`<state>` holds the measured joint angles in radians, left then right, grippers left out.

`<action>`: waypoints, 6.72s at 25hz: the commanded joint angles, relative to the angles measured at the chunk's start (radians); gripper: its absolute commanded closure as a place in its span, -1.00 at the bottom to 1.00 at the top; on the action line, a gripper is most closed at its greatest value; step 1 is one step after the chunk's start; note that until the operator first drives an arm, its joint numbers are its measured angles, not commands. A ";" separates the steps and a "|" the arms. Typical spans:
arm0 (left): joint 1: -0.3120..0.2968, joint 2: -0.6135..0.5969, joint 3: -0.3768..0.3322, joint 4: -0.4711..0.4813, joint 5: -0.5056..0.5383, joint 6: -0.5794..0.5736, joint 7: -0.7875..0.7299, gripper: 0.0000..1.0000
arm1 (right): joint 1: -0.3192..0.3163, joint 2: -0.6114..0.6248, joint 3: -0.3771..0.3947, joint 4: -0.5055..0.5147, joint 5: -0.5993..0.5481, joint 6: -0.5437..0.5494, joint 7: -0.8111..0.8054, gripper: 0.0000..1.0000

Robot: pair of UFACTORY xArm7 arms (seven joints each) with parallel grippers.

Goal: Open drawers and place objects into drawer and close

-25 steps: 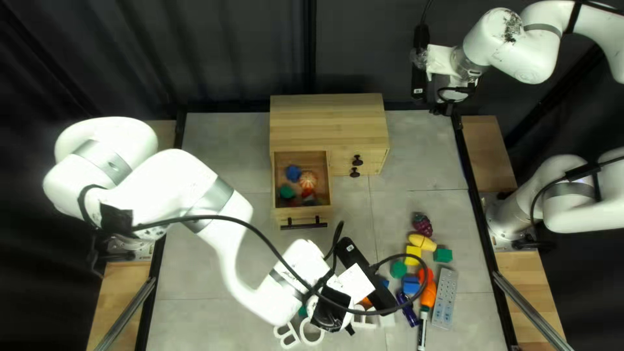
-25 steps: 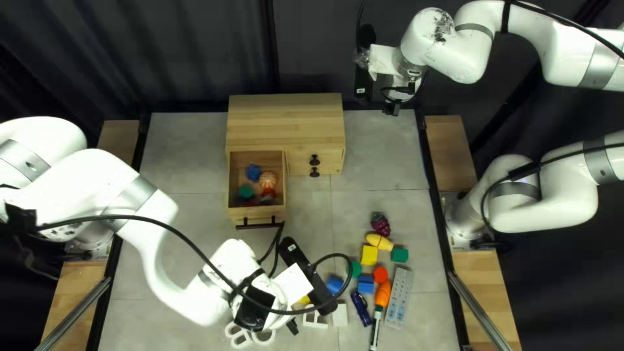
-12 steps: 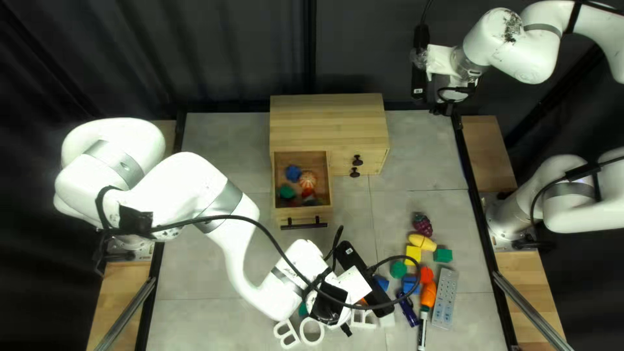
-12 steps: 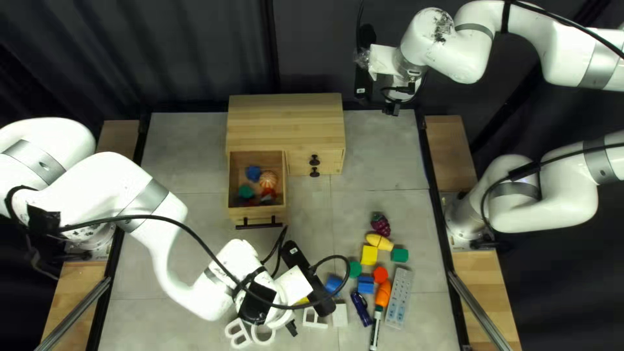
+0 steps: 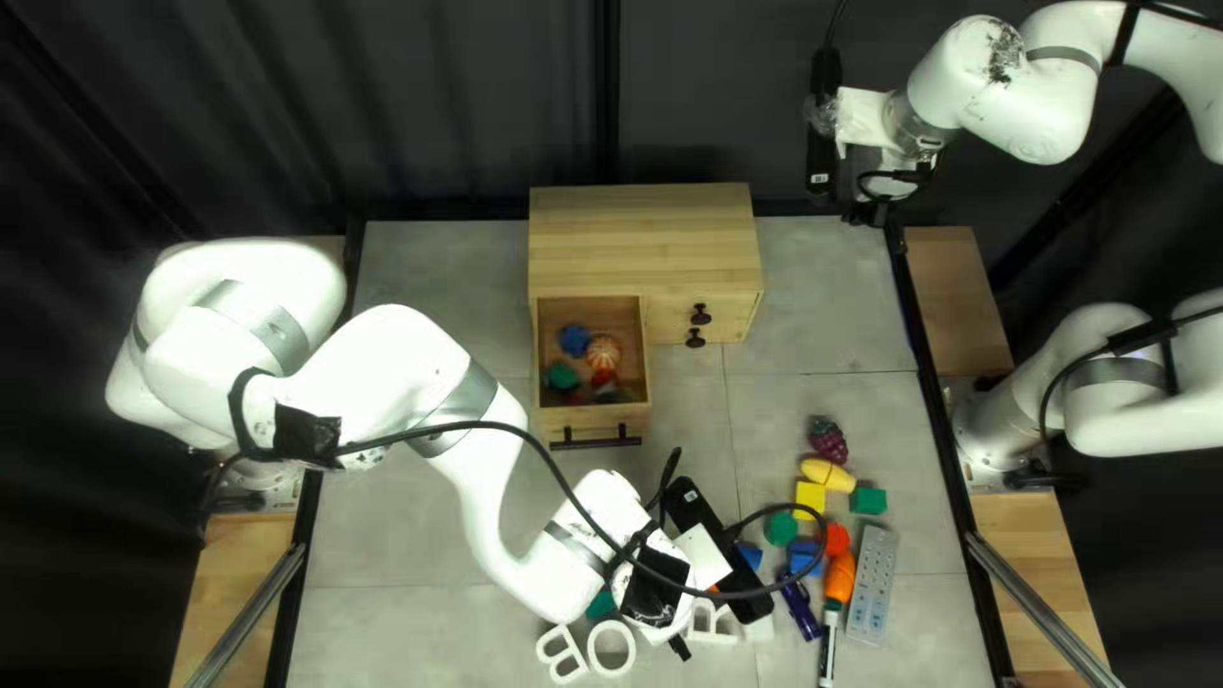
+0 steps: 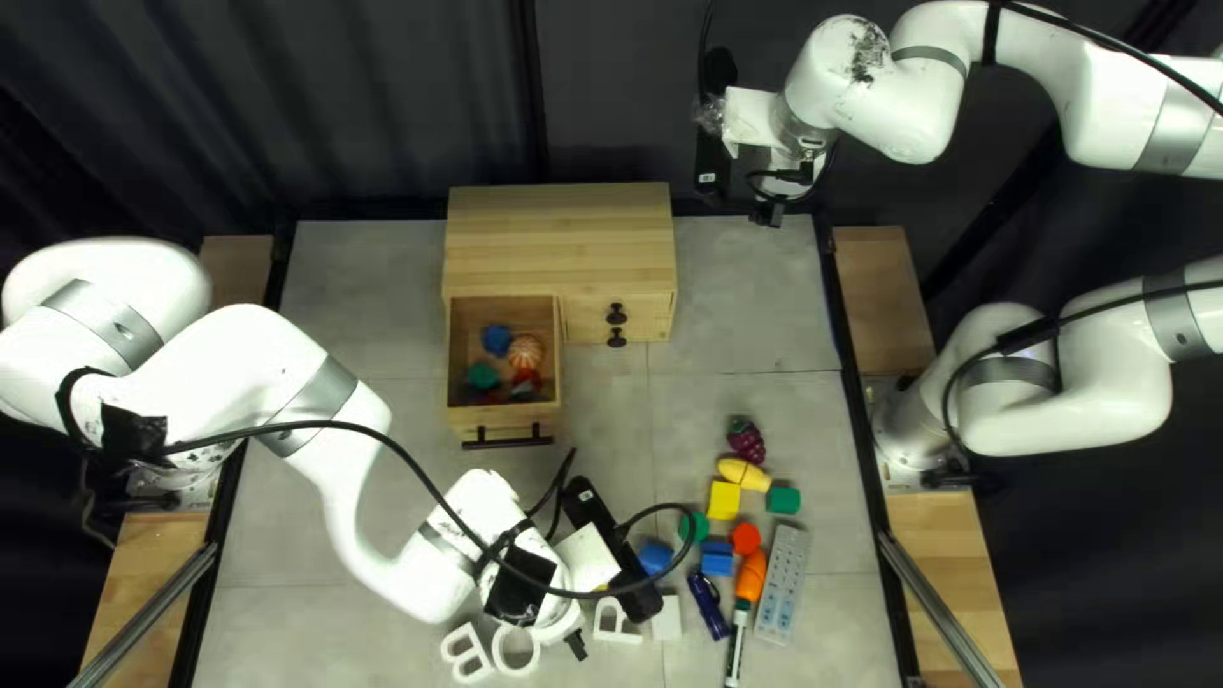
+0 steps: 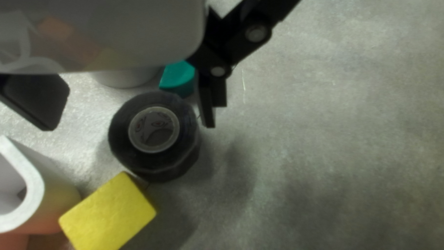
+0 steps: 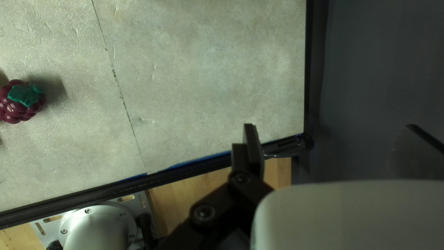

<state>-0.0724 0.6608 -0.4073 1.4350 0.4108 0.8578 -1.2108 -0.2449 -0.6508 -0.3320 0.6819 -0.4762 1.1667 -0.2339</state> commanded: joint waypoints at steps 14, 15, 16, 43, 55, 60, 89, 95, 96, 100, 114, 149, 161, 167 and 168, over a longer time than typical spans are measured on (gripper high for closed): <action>0.015 0.001 -0.009 -0.021 0.008 -0.031 0.041 1.00 | 0.000 0.000 0.000 0.000 0.000 0.000 0.000 -1.00; 0.012 -0.002 -0.008 -0.020 0.009 -0.023 0.037 1.00 | 0.000 0.000 0.000 0.000 0.000 0.000 0.000 -1.00; 0.009 -0.012 -0.007 -0.022 0.009 -0.011 0.031 1.00 | 0.000 0.000 0.000 0.000 0.000 0.000 0.000 -1.00; 0.228 -0.639 0.090 -0.230 -0.088 0.330 0.622 1.00 | 0.000 0.000 0.000 0.000 0.000 0.000 0.000 -1.00; 0.282 -0.786 0.176 -0.495 -0.292 0.197 0.781 -1.00 | 0.000 0.000 0.000 0.000 0.000 0.000 0.000 -1.00; 0.191 -0.893 0.170 -0.552 -0.460 0.288 1.059 -1.00 | 0.000 0.000 0.000 0.000 0.000 0.000 0.000 -1.00; -0.192 -0.846 -0.111 -0.652 -0.782 0.345 1.260 -1.00 | 0.000 0.000 0.000 0.000 0.000 0.000 0.000 -1.00; -0.227 -0.848 -0.155 -0.642 -0.785 0.330 1.222 -1.00 | 0.000 0.000 0.000 0.000 0.000 0.000 0.000 -1.00; -0.230 -0.851 -0.159 -0.641 -0.785 0.330 1.219 -1.00 | 0.000 0.000 0.000 0.000 0.000 0.000 0.000 -1.00; -0.237 -0.859 -0.165 -0.646 -0.791 0.323 1.215 -1.00 | 0.000 0.000 0.000 0.000 0.000 0.000 0.000 -1.00; -0.237 -0.859 -0.165 -0.646 -0.791 0.323 1.215 -1.00 | 0.022 0.023 0.009 0.028 0.001 -0.012 -0.018 -1.00; -0.237 -0.859 -0.165 -0.646 -0.791 0.323 1.215 -1.00 | 0.351 0.436 0.474 0.315 0.202 -0.002 0.550 -1.00; -0.237 -0.859 -0.165 -0.646 -0.791 0.323 1.215 -1.00 | 0.442 0.669 0.584 0.349 0.194 -0.113 0.857 -1.00; -0.237 -0.859 -0.165 -0.646 -0.791 0.323 1.215 -1.00 | 0.444 0.702 0.584 0.369 0.189 -0.105 0.889 -1.00; -0.237 -0.859 -0.165 -0.646 -0.791 0.323 1.215 -1.00 | 0.444 0.702 0.584 0.369 0.189 -0.105 0.889 -1.00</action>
<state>-0.3098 -0.1982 -0.5728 0.7886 -0.3806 1.1806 0.0043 0.1989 0.0499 0.2515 1.0507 -0.2873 1.0616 0.6536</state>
